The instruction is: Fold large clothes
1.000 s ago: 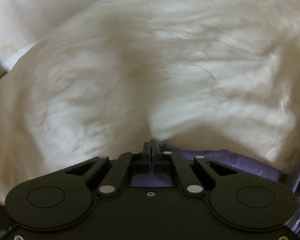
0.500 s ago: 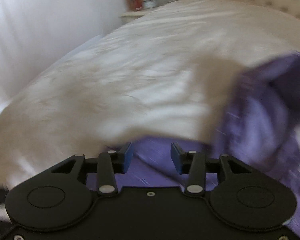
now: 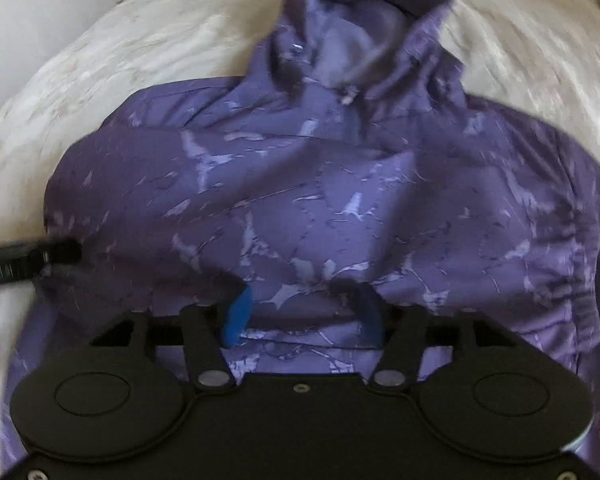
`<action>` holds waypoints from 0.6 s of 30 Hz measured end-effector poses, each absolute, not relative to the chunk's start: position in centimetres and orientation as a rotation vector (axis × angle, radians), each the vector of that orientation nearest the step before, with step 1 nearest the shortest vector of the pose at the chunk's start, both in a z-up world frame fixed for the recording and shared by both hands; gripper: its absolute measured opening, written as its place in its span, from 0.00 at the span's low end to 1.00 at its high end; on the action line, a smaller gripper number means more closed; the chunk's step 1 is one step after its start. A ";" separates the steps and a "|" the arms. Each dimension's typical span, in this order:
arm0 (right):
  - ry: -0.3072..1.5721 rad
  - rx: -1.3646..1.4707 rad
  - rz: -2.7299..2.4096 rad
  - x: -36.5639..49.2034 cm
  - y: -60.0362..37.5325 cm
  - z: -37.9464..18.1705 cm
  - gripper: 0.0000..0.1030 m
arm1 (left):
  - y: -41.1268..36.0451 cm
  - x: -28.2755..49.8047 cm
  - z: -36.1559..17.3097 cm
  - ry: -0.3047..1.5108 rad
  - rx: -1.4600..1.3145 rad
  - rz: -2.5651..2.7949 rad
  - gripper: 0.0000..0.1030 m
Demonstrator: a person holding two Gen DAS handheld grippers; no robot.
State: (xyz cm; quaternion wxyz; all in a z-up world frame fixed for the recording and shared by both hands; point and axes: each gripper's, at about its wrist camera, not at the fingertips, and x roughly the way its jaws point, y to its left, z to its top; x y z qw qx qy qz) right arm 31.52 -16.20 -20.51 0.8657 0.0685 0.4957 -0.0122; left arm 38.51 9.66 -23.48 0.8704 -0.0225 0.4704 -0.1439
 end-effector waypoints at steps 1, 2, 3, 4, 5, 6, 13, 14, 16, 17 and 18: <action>1.043 0.138 -0.019 31.6 -16.1 -20.3 0.64 | 9.5 38.6 -23.2 0.986 -0.032 -0.304 0.67; 1.047 0.155 -0.007 31.6 -16.1 -20.0 0.63 | 9.3 38.5 -22.8 0.989 -0.013 -0.305 0.67; 1.043 0.179 0.009 31.5 -16.4 -19.6 0.63 | 9.0 38.4 -22.4 0.993 0.002 -0.302 0.66; 1.027 0.197 0.009 31.2 -16.7 -19.3 0.63 | 8.8 38.2 -21.9 0.994 0.012 -0.298 0.66; 0.995 0.207 -0.021 30.6 -17.2 -19.1 0.63 | 8.5 37.8 -21.4 0.986 0.015 -0.299 0.66; 0.969 0.212 -0.060 30.0 -17.8 -18.9 0.64 | 8.3 37.5 -20.9 0.972 0.016 -0.305 0.66; 1.048 0.390 -0.197 25.7 -24.1 -20.7 0.70 | 5.5 33.6 -18.9 0.931 0.060 -0.354 0.74; 1.035 0.419 -0.187 24.9 -24.9 -20.3 0.70 | 4.9 33.1 -18.8 0.936 0.075 -0.355 0.76; 0.992 0.480 -0.182 23.2 -26.7 -19.4 0.70 | 4.0 31.9 -18.5 0.948 0.068 -0.385 0.77; 0.963 0.516 -0.190 22.0 -27.9 -18.9 0.70 | 3.6 31.4 -18.4 0.957 0.055 -0.399 0.77; 0.939 0.550 -0.202 21.1 -29.1 -18.3 0.71 | 3.0 30.9 -18.3 0.966 0.045 -0.407 0.77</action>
